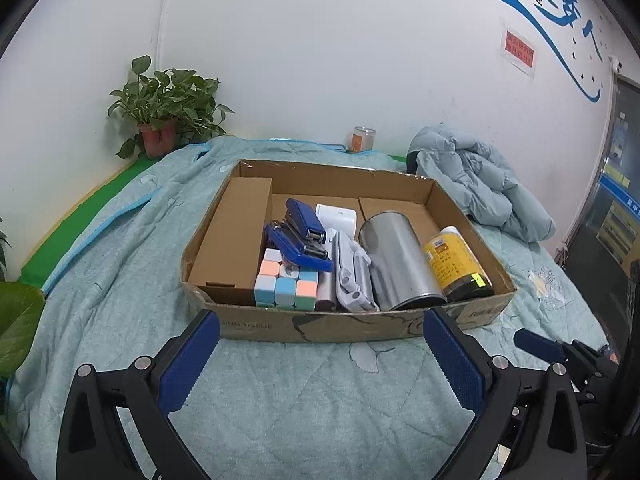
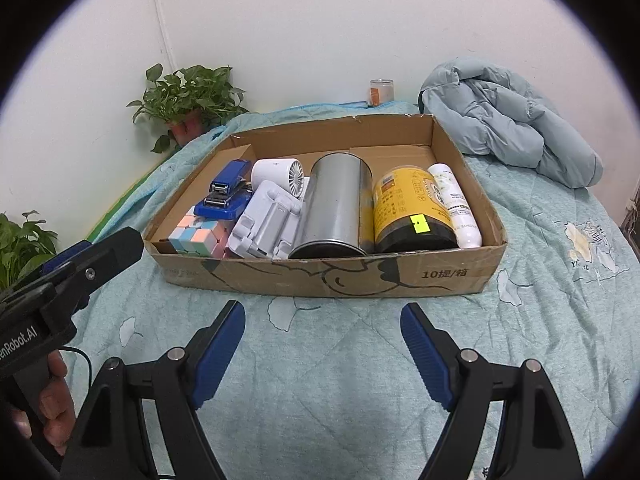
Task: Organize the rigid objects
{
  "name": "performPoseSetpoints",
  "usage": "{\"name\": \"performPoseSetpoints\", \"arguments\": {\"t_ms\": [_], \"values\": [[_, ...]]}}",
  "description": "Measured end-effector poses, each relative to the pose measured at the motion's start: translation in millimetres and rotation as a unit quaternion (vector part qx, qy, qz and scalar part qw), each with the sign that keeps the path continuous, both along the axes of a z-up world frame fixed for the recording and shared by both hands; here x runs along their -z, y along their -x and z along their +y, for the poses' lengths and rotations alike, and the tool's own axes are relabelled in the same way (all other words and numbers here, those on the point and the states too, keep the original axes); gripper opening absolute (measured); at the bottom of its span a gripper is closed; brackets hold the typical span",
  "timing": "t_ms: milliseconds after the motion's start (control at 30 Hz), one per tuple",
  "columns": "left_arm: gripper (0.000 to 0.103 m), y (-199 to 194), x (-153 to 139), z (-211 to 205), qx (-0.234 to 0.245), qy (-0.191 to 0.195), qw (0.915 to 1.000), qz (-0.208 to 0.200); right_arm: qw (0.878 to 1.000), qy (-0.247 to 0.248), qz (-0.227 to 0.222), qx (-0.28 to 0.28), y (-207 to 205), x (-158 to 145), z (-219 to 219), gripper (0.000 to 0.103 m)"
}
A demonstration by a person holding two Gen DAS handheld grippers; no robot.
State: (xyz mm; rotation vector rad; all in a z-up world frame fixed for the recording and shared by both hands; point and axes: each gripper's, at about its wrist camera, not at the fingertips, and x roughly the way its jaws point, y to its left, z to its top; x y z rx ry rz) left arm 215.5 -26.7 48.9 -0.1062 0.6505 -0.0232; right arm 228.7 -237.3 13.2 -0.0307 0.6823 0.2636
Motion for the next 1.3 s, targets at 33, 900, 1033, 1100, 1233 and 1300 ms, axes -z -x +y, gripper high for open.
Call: {"name": "performPoseSetpoints", "arguments": {"t_ms": [33,900,1033,1100,1233,1300], "values": [[0.102,2,0,-1,0.0,-0.004,1.0,0.0,1.0,0.005,-0.004,0.0,2,0,0,0.08],[0.102,-9,20,-16,0.01,-0.054,0.9984,0.013,0.998,0.05,-0.023,0.006,-1,8,-2,0.08],[0.102,-10,23,-14,0.01,-0.058,0.9981,0.017,0.998,0.054,-0.023,0.002,-2,9,2,0.08],[0.102,-10,24,-12,0.011,-0.055,0.9983,0.019,0.998,0.058,-0.023,-0.001,-5,10,3,0.08],[0.102,-12,26,-9,0.01,-0.047,0.9986,0.023,0.998,0.06,-0.024,-0.002,-6,10,6,0.08],[0.102,-12,26,-8,0.01,-0.047,0.9986,0.023,0.998,0.061,-0.026,-0.002,-6,9,7,0.08]]}}
